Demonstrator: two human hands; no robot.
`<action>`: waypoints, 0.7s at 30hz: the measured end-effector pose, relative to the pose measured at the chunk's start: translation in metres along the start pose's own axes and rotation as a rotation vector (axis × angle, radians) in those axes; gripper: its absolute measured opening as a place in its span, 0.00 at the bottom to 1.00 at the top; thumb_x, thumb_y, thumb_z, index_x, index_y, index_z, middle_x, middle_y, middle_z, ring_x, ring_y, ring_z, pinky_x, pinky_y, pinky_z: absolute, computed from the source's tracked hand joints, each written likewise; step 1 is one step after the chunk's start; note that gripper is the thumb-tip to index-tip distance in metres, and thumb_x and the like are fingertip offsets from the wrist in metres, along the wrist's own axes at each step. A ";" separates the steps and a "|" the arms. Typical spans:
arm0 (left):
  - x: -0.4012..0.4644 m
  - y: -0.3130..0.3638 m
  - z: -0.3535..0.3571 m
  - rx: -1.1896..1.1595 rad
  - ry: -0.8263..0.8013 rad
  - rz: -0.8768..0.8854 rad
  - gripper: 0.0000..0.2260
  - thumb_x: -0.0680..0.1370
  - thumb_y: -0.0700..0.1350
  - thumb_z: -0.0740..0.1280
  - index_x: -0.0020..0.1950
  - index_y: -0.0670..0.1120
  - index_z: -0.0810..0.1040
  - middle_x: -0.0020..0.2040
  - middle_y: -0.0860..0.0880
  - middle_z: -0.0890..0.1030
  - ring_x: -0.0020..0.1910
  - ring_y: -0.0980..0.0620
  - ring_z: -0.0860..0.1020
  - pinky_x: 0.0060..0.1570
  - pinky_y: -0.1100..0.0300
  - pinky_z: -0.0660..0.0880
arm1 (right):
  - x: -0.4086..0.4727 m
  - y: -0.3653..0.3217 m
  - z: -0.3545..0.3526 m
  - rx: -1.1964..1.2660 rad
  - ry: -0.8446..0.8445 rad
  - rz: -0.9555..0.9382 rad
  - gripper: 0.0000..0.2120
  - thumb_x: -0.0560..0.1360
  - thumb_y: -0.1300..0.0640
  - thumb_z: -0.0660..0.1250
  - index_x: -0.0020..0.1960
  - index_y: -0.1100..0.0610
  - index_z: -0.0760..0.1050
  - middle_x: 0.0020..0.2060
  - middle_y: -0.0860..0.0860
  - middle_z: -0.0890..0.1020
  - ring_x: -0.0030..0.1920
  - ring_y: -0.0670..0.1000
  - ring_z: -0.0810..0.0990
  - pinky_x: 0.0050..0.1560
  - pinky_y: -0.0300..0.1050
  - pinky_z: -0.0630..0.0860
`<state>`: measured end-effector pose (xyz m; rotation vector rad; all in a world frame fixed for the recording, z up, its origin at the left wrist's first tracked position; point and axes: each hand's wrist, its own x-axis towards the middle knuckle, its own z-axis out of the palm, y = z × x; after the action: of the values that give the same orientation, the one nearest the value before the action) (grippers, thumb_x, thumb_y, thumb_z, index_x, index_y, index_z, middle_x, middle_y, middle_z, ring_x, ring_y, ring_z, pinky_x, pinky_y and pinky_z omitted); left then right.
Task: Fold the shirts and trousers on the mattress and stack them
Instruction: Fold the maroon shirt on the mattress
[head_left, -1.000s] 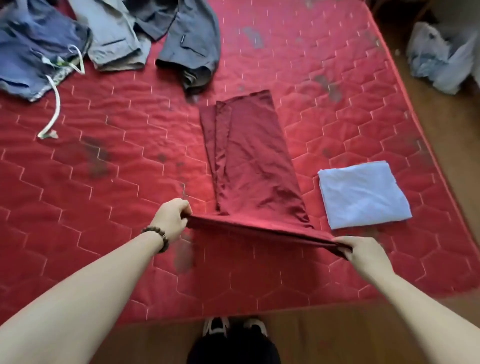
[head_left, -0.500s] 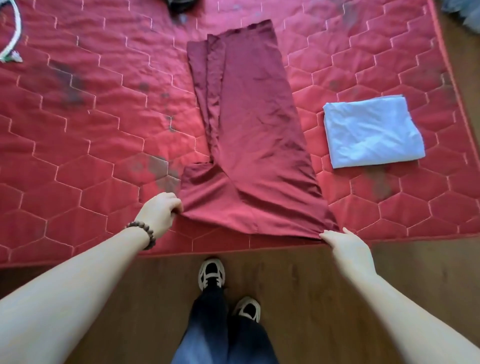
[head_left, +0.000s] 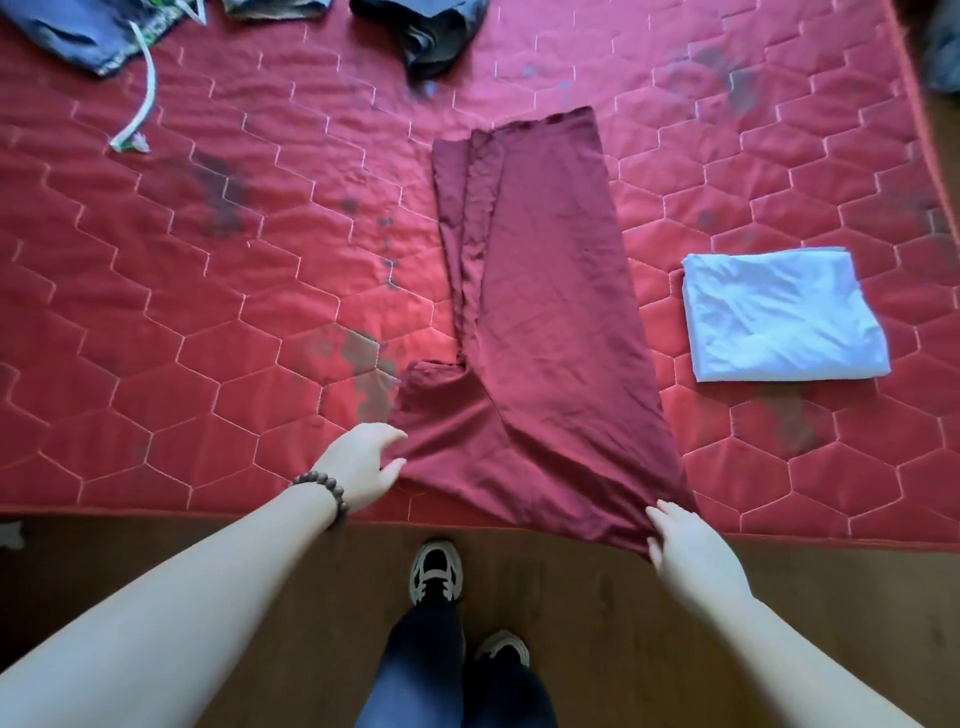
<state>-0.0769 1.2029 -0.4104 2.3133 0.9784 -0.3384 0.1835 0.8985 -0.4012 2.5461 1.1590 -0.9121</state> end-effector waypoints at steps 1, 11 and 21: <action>0.003 0.004 -0.006 -0.008 0.012 0.003 0.19 0.77 0.46 0.67 0.67 0.45 0.74 0.66 0.47 0.76 0.67 0.49 0.71 0.68 0.59 0.63 | 0.003 -0.002 -0.006 0.047 0.008 0.004 0.23 0.81 0.56 0.56 0.75 0.55 0.62 0.75 0.52 0.63 0.75 0.50 0.61 0.74 0.44 0.54; 0.118 0.043 -0.040 -0.063 0.138 0.034 0.32 0.78 0.50 0.65 0.77 0.41 0.57 0.78 0.44 0.58 0.77 0.50 0.54 0.74 0.61 0.48 | 0.132 -0.075 -0.075 0.000 0.081 -0.163 0.31 0.81 0.50 0.57 0.78 0.57 0.49 0.78 0.54 0.47 0.78 0.52 0.46 0.76 0.48 0.48; 0.263 0.049 -0.034 -0.051 0.041 -0.029 0.35 0.79 0.56 0.59 0.78 0.43 0.46 0.79 0.46 0.47 0.78 0.49 0.45 0.76 0.54 0.47 | 0.296 -0.164 -0.141 0.007 0.108 -0.250 0.30 0.81 0.49 0.55 0.79 0.54 0.48 0.79 0.52 0.45 0.78 0.51 0.43 0.76 0.49 0.45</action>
<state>0.1409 1.3453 -0.4791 2.2700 1.0300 -0.2763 0.2755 1.2488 -0.4586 2.5219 1.5360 -0.8391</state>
